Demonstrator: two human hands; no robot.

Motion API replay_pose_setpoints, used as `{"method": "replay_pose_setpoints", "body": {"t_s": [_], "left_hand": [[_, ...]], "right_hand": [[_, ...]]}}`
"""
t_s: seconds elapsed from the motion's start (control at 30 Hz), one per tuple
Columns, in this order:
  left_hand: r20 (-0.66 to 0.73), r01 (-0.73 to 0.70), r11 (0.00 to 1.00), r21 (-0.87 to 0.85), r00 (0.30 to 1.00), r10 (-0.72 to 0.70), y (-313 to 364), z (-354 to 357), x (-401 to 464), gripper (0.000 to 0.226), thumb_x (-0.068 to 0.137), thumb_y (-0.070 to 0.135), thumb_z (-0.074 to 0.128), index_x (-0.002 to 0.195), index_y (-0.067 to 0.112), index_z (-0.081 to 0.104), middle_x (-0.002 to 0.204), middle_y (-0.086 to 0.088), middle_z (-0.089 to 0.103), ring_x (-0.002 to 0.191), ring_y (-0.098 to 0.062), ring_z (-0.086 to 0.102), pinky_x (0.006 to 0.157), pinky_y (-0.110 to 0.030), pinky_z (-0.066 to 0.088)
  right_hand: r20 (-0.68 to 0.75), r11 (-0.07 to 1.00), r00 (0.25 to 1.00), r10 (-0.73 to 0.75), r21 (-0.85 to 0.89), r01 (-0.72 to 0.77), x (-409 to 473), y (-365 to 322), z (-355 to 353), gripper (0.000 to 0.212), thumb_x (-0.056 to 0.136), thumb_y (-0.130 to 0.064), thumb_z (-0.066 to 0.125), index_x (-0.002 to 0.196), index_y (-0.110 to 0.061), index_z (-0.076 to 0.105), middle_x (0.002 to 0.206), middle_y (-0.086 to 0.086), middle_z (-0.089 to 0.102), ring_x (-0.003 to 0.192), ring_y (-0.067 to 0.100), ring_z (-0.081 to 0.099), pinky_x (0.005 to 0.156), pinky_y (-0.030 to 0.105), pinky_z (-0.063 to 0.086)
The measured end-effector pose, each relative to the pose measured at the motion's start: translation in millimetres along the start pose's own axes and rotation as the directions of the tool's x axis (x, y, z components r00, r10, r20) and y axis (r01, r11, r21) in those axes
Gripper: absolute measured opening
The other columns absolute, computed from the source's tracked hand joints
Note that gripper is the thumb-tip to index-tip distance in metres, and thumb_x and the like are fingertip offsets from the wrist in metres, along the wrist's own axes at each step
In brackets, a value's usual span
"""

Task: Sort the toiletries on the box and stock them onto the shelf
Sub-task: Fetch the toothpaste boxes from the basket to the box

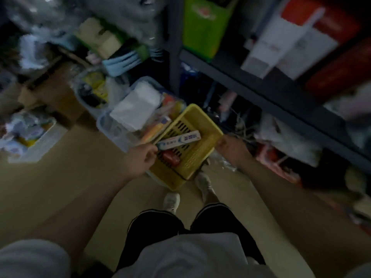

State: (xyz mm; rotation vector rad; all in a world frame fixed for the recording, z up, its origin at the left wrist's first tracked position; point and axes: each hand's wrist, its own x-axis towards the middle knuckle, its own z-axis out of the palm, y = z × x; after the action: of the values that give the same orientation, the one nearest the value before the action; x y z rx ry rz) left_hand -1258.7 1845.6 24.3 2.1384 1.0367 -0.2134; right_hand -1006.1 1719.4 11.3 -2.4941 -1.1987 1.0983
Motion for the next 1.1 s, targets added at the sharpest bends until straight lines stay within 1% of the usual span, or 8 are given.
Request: {"method": "replay_pose_setpoints", "body": {"t_s": [0.13,0.2,0.27,0.47,0.7,0.77,0.9,1.1], "left_hand": [[0.220,-0.181,0.980,0.086,0.963,0.158,43.1,19.5,8.0,0.017,0.093,0.015,0.052,0.109,0.014,0.059,0.098,0.003,0.064,0.086,-0.012,0.059,0.070,-0.021,0.042],[0.359,-0.294,0.950,0.109,0.902,0.238,74.9,36.7,14.1,0.018,0.095,0.021,0.049,0.112,0.022,0.055,0.103,0.005,0.065,0.086,-0.009,0.060,0.072,-0.026,0.049],[0.458,-0.408,0.898,0.165,0.838,0.297,112.9,58.8,12.8,0.019,0.096,0.027,0.046,0.114,0.028,0.051,0.102,0.010,0.061,0.085,-0.009,0.060,0.069,-0.030,0.053],[0.646,-0.735,0.652,0.187,0.591,0.482,221.7,154.3,-27.0,0.024,0.095,0.028,0.047,0.118,0.024,0.053,0.107,0.004,0.060,0.090,-0.011,0.058,0.075,-0.028,0.049],[0.799,-0.927,0.359,0.109,0.296,0.524,301.9,282.8,-106.8,0.024,0.093,0.024,0.051,0.116,0.020,0.057,0.103,0.004,0.061,0.091,-0.011,0.057,0.078,-0.025,0.046],[0.828,-0.949,0.279,0.144,0.270,0.491,314.7,312.5,-118.8,0.024,0.093,0.023,0.051,0.116,0.019,0.057,0.107,0.003,0.062,0.092,-0.012,0.057,0.079,-0.025,0.047],[0.874,-0.946,0.196,0.256,0.314,0.371,353.4,366.2,-125.1,0.025,0.094,0.024,0.050,0.117,0.017,0.056,0.113,-0.002,0.062,0.098,-0.017,0.059,0.084,-0.030,0.049],[0.884,-0.954,0.141,0.264,0.297,0.360,458.5,467.5,-141.5,0.025,0.093,0.021,0.051,0.116,0.013,0.058,0.115,-0.006,0.063,0.104,-0.021,0.058,0.084,-0.027,0.044]], "right_hand": [[-0.050,0.923,0.939,0.341,0.207,-0.324,-93.4,70.7,33.8,0.019,0.094,-0.025,0.050,0.101,-0.010,0.060,0.101,0.013,0.062,0.102,0.032,0.059,0.078,0.030,0.041],[-0.077,0.831,0.871,0.485,0.352,-0.431,-143.2,104.0,56.0,0.014,0.091,-0.026,0.056,0.091,-0.013,0.059,0.091,0.012,0.064,0.095,0.032,0.062,0.070,0.027,0.040],[-0.104,0.720,0.780,0.618,0.472,-0.508,-191.7,128.4,77.0,0.018,0.089,-0.026,0.059,0.095,-0.009,0.063,0.097,0.014,0.067,0.094,0.031,0.062,0.069,0.025,0.039],[-0.070,0.398,0.511,0.857,0.720,-0.568,-330.7,169.4,152.8,0.022,0.089,-0.023,0.059,0.101,-0.006,0.064,0.101,0.014,0.067,0.097,0.029,0.060,0.071,0.025,0.040],[0.049,0.082,0.254,0.966,0.872,-0.483,-461.2,213.0,230.2,0.024,0.091,-0.025,0.056,0.106,-0.007,0.063,0.106,0.011,0.066,0.100,0.025,0.059,0.078,0.027,0.042],[0.038,0.055,0.220,0.975,0.915,-0.400,-488.8,233.6,231.0,0.025,0.091,-0.026,0.056,0.106,-0.007,0.063,0.105,0.010,0.065,0.099,0.025,0.060,0.083,0.031,0.045],[0.012,0.005,0.105,0.994,0.987,-0.161,-539.0,291.9,212.5,0.024,0.090,-0.026,0.059,0.104,-0.007,0.063,0.103,0.010,0.066,0.096,0.027,0.062,0.088,0.041,0.050],[-0.049,0.051,0.029,0.998,0.995,-0.089,-601.6,409.9,169.9,0.024,0.090,-0.027,0.058,0.104,-0.008,0.063,0.102,0.007,0.067,0.094,0.023,0.062,0.088,0.039,0.050]]}}
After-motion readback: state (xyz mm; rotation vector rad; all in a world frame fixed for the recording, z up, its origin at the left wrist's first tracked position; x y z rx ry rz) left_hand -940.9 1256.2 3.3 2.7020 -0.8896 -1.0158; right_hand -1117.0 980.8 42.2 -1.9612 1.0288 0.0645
